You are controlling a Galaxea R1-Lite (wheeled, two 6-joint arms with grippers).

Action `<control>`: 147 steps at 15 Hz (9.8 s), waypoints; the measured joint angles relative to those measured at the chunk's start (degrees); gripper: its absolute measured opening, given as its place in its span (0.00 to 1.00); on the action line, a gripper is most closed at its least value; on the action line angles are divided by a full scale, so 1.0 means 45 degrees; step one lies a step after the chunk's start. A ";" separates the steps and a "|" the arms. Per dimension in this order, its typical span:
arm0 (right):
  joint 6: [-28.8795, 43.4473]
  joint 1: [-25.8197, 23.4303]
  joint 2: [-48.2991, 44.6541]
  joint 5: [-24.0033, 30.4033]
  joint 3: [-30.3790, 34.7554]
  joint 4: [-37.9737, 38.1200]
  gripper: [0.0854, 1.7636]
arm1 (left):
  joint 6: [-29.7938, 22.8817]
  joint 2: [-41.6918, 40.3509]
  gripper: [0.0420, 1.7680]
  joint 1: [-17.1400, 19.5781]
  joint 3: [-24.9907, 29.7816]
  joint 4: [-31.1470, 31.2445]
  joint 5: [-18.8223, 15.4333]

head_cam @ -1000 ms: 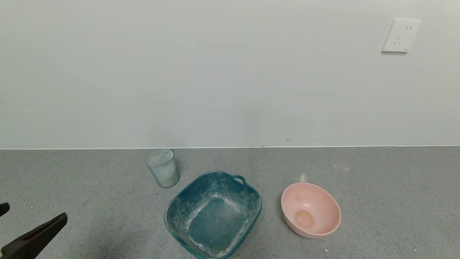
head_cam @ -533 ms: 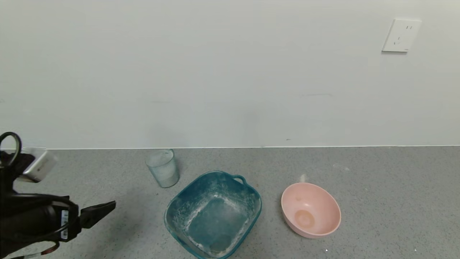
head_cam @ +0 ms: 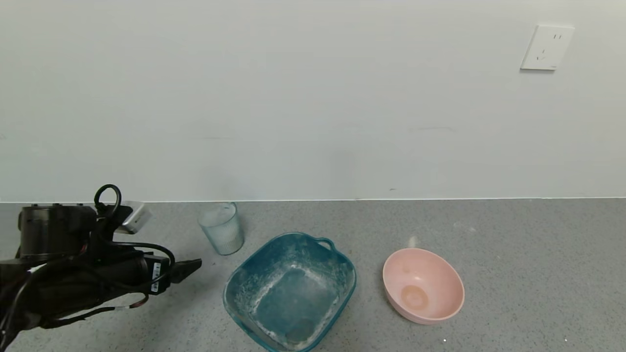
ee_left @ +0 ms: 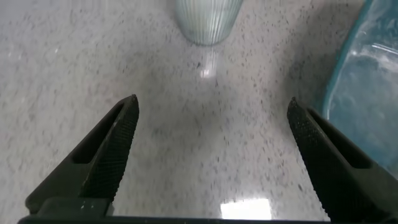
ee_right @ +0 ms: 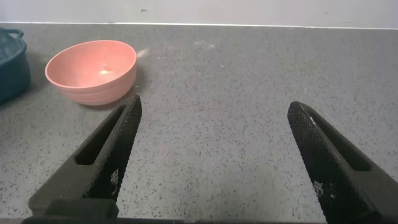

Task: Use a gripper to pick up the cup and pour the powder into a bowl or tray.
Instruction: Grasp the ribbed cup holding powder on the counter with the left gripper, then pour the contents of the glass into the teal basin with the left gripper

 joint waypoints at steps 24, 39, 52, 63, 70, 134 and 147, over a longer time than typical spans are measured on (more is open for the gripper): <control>-0.0022 0.0000 0.0000 0.0030 0.0000 -0.0016 0.97 | -0.0412 0.7038 0.97 -0.0404 -0.0019 -1.0720 -0.0509; -0.0041 0.0000 0.0000 0.0038 0.0000 -0.0016 0.97 | -0.1054 0.9389 0.97 -0.0637 -0.0889 -1.3819 -0.0379; -0.0068 0.0000 0.0000 0.0057 0.0000 -0.0016 0.97 | -0.1048 1.0107 0.97 -0.0685 -0.1433 -1.4016 -0.0209; -0.0060 0.0000 0.0000 0.0062 0.0000 -0.0016 0.97 | -0.1224 1.0254 0.74 -0.0745 -0.1680 -1.4006 -0.0098; -0.0060 0.0000 0.0000 0.0057 0.0000 -0.0016 0.97 | -0.1238 1.0224 0.72 -0.0745 -0.1674 -1.4006 -0.0041; -0.0098 0.0016 0.0000 0.0079 0.0000 -0.0035 0.97 | 1.7579 0.2040 0.71 -0.6437 -0.1644 -0.4982 0.6147; -0.0098 0.0011 0.0000 0.0079 0.0000 -0.0035 0.97 | 1.9031 0.2289 0.71 -0.6962 -0.0675 -0.5147 0.6846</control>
